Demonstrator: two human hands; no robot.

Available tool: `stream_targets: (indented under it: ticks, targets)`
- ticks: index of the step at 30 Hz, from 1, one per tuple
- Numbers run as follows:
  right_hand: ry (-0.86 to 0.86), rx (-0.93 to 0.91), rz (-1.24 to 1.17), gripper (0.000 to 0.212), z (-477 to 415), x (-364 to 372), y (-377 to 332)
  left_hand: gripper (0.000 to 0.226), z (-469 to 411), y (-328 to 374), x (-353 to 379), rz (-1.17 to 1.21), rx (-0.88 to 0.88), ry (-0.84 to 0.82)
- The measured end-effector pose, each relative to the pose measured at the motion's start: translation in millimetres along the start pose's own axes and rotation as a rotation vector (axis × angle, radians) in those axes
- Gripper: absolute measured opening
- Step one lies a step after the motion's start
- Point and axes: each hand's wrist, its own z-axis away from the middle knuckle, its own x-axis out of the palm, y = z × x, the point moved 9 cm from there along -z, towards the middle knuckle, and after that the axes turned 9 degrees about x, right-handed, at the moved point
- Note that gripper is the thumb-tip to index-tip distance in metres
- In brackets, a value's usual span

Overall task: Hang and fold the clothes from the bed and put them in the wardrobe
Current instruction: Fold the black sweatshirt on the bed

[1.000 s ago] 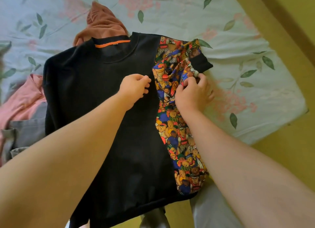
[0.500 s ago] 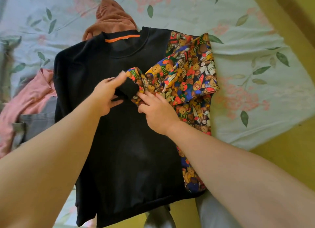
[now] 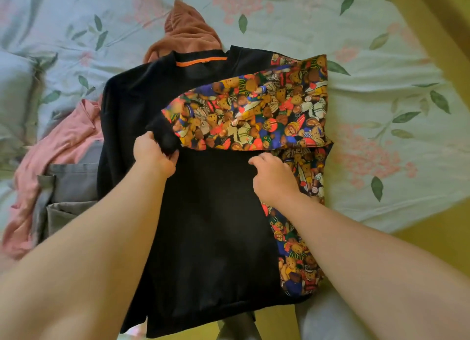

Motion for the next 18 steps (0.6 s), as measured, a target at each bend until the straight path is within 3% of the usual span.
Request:
stream_targets:
  ticks: [3, 5, 7, 9, 11, 13, 15, 16, 18]
  targets:
    - [0.026, 0.077, 0.007, 0.058, -8.3, 0.4, 9.5, 0.085, 0.4, -9.5, -3.0, -0.127, -0.031, 0.005]
    - [0.057, 0.088, 0.063, 0.059, -12.2, -1.7, 12.8, 0.066, 2.7, -3.6, 9.5, -0.264, 0.006, -0.045]
    - [0.09, 0.089, 0.113, 0.056, -14.0, -4.9, 16.9, 0.059, 0.3, 6.4, 10.0, -0.441, 0.066, 0.028]
    - [0.126, 0.101, 0.148, 0.051, -13.8, -8.8, 24.0, 0.072, -1.7, 41.6, 10.1, -0.754, 0.398, 0.161]
    - [0.143, 0.127, 0.198, 0.049, -11.8, -11.2, 34.7, 0.073, 7.7, 70.2, 27.7, -1.066, 0.807, 0.136]
    - [0.129, 0.181, 0.22, 0.049, -9.8, -10.8, 50.0, 0.072, 8.9, 74.6, 36.7, -1.254, 0.913, 0.112]
    - [0.114, 0.276, 0.152, 0.049, -9.2, -12.0, 70.2, 0.081, 12.9, 74.6, 46.9, -1.505, 0.913, 0.222]
    - [0.118, 0.321, 0.1, 0.047, -9.2, -14.1, 79.4, 0.086, 22.9, 72.9, 62.2, -1.633, 0.996, 0.237]
    - [0.136, 0.354, 0.045, 0.042, -11.5, -19.3, 90.7, 0.086, 47.8, 55.0, 107.3, -1.764, 1.259, 0.083]
